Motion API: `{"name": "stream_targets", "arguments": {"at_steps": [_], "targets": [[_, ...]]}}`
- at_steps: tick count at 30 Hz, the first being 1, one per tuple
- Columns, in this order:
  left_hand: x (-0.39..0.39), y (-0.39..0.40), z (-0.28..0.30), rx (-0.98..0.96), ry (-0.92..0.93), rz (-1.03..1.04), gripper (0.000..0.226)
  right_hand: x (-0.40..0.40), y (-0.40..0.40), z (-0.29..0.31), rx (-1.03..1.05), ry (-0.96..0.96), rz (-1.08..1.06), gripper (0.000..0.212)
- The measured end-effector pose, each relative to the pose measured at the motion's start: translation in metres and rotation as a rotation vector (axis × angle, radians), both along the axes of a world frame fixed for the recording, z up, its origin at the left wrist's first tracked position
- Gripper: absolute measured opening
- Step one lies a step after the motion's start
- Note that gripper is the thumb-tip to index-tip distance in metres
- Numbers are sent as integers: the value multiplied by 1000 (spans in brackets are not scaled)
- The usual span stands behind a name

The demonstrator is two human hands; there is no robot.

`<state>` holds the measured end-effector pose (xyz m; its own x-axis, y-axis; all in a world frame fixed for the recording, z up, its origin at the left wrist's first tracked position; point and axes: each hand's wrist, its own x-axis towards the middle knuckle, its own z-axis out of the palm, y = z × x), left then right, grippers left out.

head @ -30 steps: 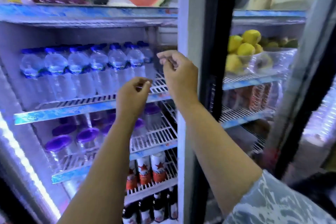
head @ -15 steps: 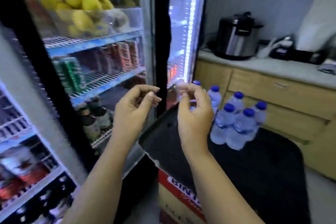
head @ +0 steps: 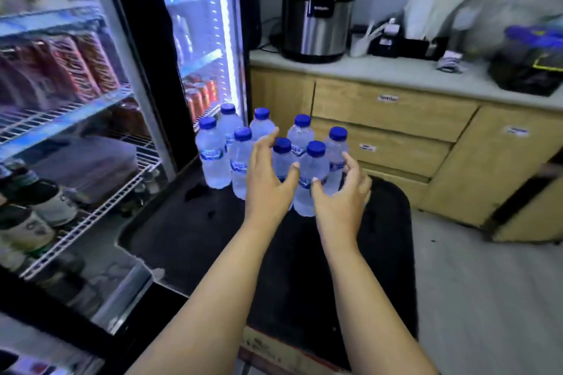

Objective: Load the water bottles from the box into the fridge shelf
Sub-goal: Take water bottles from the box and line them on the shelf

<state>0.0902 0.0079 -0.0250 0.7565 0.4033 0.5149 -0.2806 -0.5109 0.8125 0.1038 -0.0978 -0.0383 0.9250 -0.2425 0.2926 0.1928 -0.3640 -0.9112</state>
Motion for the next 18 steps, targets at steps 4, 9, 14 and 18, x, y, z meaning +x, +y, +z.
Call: {"name": "stream_targets", "arguments": {"at_steps": [4, 9, 14, 18], "targets": [[16, 0, -18, -39, 29, 55, 60, 9, 1, -15, 32, 51, 128, 71], [21, 5, -32, -182, 100, -1, 63, 10, 5, -21, 35, 51, 172, 75], [20, 11, -33, -204, 158, -69, 66, 14, 8, -23, 40, 29, 148, 70], [19, 17, -31, -180, 190, -85, 66, 15, 9, -23, 62, -3, 128, 60]]}}
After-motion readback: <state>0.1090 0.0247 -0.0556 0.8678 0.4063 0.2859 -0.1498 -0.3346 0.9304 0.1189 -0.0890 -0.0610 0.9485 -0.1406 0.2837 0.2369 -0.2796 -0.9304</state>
